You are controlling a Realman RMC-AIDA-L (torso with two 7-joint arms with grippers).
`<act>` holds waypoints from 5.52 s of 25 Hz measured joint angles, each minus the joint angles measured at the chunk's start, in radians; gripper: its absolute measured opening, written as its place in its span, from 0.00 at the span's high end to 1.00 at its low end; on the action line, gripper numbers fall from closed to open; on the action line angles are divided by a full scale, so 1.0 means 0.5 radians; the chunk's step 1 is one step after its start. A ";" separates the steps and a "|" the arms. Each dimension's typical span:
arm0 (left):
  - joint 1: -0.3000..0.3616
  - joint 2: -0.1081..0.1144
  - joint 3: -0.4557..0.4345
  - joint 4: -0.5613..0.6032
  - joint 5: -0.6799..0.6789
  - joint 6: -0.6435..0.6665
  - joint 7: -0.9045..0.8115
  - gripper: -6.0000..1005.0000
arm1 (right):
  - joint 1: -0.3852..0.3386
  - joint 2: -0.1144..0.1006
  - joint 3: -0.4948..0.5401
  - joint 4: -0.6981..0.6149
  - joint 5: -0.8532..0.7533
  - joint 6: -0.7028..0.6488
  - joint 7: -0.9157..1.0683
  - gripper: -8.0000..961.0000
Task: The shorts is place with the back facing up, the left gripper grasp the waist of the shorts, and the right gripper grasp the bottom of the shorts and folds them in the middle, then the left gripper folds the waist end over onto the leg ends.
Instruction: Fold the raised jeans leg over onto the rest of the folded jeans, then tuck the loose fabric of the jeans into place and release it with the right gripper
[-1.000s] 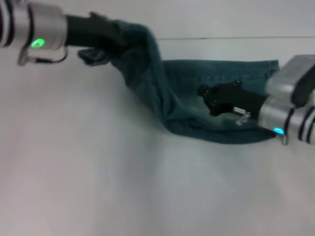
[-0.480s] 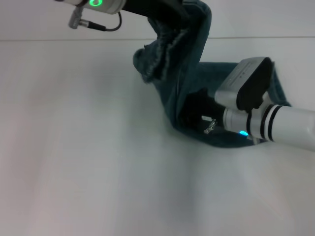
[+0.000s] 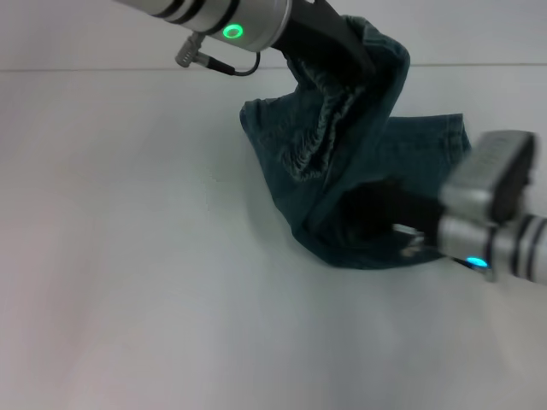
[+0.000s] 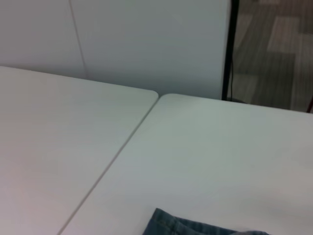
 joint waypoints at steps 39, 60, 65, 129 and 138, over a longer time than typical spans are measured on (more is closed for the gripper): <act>0.786 -0.023 0.216 0.087 -0.943 -0.322 0.719 0.29 | -1.091 0.000 0.009 -1.558 -0.260 -1.395 0.908 0.99; 1.312 0.005 -1.046 -1.129 -1.452 0.610 2.247 0.23 | 0.033 0.002 -0.653 -2.839 -1.844 -1.744 2.568 0.77; 1.379 0.002 -1.149 -1.170 -1.452 0.611 2.277 0.23 | 0.159 0.030 -1.228 -2.869 -2.129 -1.668 2.834 0.49; 1.390 0.028 -1.321 -1.097 -1.424 0.614 2.198 0.24 | -0.302 0.013 -1.844 -2.681 -2.297 -0.551 3.654 0.88; 1.356 0.030 -1.313 -0.984 -1.424 0.616 2.096 0.24 | -0.441 0.002 -1.431 -2.606 -1.956 -0.347 3.557 0.88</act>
